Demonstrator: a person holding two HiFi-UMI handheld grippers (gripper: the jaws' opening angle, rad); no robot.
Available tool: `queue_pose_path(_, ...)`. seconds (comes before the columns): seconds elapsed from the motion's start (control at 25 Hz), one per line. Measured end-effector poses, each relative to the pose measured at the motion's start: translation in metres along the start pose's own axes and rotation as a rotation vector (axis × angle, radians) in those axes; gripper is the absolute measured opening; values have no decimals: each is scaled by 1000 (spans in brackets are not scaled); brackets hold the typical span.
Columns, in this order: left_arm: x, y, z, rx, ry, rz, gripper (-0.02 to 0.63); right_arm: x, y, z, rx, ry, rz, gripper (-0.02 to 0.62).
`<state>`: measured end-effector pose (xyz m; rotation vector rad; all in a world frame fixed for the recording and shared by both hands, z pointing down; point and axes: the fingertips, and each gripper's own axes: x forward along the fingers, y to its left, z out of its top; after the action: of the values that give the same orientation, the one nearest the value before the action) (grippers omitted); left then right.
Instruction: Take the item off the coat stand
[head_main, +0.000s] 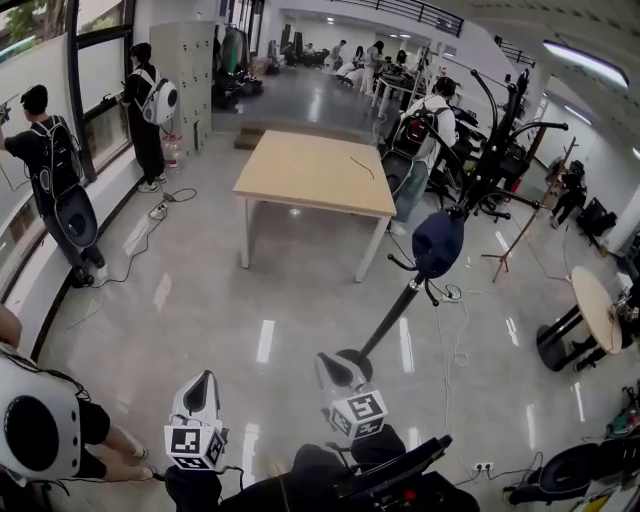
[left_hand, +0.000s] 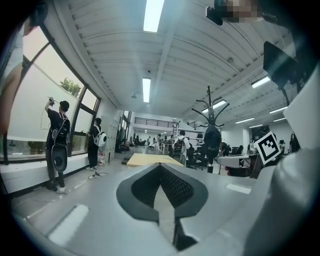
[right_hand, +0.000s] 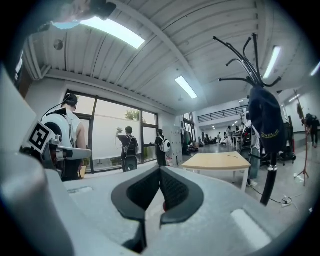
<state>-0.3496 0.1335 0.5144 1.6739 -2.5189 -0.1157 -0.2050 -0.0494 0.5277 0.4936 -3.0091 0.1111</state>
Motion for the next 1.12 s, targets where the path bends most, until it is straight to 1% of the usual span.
queue_pose_path(0.16,26,-12,4,8,-1,-48,3,-6,-26,8,-3,-6,-55,2)
queue_pose_path(0.44,97,-50,5,16,1,-179,3,-17,-91,16,-3,-26,-196,2)
queue_pose_path(0.6,148,-74,4,28,-1,-281,3,-18,-136,15,18,-47,-302,2)
queue_pose_path(0.76,197,-98,14,47,-6,-365,3,-20,-178,27,24,-78,-395,2)
queue_pose_path(1.0,251,-147,16,67,10,-497,3,-42,-232,33,35,-107,-526,2)
queue_pose_path(1.12,271,-169,17,80,15,-553,3,-57,-251,39,25,-125,-588,2)
